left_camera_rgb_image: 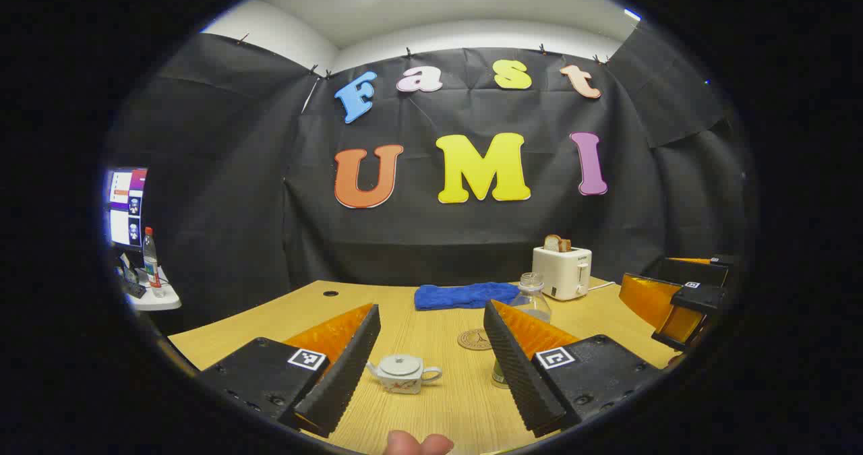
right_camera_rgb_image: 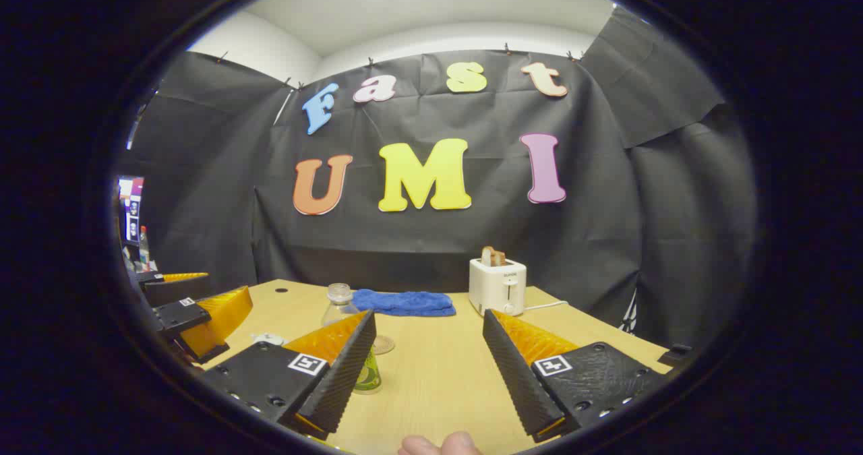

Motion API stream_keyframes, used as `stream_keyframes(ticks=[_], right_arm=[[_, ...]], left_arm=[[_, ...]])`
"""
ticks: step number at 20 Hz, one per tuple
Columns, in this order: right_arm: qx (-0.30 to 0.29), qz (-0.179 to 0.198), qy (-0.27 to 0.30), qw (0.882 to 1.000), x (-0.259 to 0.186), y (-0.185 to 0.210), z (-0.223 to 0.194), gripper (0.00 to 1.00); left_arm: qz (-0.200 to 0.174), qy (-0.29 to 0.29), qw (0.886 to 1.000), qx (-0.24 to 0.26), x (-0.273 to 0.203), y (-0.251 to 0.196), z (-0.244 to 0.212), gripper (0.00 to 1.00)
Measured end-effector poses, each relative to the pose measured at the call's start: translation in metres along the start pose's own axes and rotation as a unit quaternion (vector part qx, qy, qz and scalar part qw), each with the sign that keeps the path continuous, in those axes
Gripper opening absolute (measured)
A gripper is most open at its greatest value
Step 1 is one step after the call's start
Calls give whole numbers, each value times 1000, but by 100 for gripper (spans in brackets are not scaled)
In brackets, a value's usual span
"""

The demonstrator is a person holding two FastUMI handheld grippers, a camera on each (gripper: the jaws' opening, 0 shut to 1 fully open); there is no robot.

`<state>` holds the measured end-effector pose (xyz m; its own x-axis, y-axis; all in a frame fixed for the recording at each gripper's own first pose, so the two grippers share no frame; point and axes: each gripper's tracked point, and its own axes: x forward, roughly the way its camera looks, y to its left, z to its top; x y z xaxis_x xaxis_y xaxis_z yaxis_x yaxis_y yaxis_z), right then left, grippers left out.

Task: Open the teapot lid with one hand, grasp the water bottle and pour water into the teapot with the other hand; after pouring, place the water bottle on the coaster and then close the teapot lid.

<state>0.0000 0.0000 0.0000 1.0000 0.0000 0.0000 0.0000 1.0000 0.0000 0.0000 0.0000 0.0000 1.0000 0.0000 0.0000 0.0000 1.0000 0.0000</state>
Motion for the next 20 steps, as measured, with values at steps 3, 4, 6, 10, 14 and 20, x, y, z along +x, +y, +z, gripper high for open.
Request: stream_keyframes(ticks=[3, 4, 6, 10, 14, 20], right_arm=[[0, 2, 11, 1000, 4, 0, -8, 98], [0, 4, 13, 1000, 4, 0, -10, 97], [1, 7, 16, 1000, 6, 0, -12, 95], [-6, 7, 7, 1000, 6, 2, -8, 97], [-7, 7, 8, 1000, 5, 4, -11, 95], [8, 24, 13, 1000, 7, 11, -18, 96]], left_arm=[[-1, -3, 1000, 4, 0, 0, 1, 97], [-2, -2, 1000, 7, 1, -1, 0, 96], [-8, 0, 1000, 5, 1, -3, -3, 97], [-12, 3, 1000, 4, 2, -5, -5, 97], [-10, 9, 1000, 2, 1, -3, -8, 97], [-5, 8, 1000, -1, 5, 4, -10, 97]])
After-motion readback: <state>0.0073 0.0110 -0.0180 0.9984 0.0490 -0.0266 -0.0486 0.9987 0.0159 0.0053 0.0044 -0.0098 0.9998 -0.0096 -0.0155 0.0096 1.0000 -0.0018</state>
